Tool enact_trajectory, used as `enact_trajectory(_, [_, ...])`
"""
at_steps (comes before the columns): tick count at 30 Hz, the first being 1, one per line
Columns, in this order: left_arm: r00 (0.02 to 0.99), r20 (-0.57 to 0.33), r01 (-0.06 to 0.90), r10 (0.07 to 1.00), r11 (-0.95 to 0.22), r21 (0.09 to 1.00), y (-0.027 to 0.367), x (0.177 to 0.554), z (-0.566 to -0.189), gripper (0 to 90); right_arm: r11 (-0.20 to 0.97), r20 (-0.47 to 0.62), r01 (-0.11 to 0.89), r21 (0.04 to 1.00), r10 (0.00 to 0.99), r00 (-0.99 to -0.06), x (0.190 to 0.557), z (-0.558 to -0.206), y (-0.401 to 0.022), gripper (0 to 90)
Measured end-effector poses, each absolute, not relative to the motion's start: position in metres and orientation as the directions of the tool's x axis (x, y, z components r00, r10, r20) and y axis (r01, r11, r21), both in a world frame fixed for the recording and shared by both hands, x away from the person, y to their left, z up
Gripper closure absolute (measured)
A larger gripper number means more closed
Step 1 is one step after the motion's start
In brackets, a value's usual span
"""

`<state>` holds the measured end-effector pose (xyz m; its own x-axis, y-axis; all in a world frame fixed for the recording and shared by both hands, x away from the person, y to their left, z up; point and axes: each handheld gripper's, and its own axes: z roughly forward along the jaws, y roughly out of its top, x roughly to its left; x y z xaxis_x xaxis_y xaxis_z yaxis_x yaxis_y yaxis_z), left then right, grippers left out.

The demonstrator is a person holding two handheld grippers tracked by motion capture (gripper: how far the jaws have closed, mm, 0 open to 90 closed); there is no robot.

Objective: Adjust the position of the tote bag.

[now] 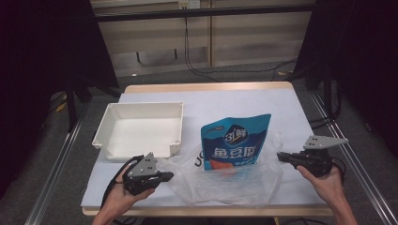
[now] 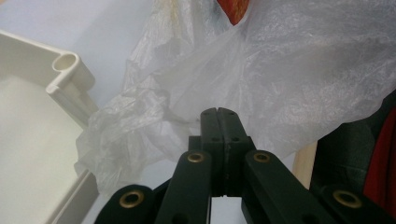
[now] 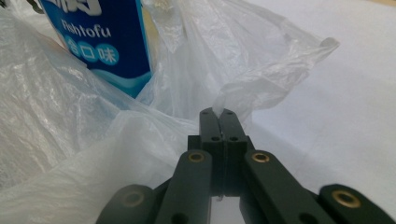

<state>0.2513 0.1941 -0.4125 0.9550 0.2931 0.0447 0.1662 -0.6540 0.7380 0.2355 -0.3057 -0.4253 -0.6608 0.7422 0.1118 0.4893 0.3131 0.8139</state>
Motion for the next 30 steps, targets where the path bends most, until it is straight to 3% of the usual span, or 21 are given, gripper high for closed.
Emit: enact_trajectory(30, [0.966, -0.007, 0.202, 0.258, -0.74, 0.642, 0.18, 0.255, -0.445, 90.0, 0.419, 0.068, 0.573, 0.705, 0.763, -0.643, 0.24, -0.455, -0.295, 90.0])
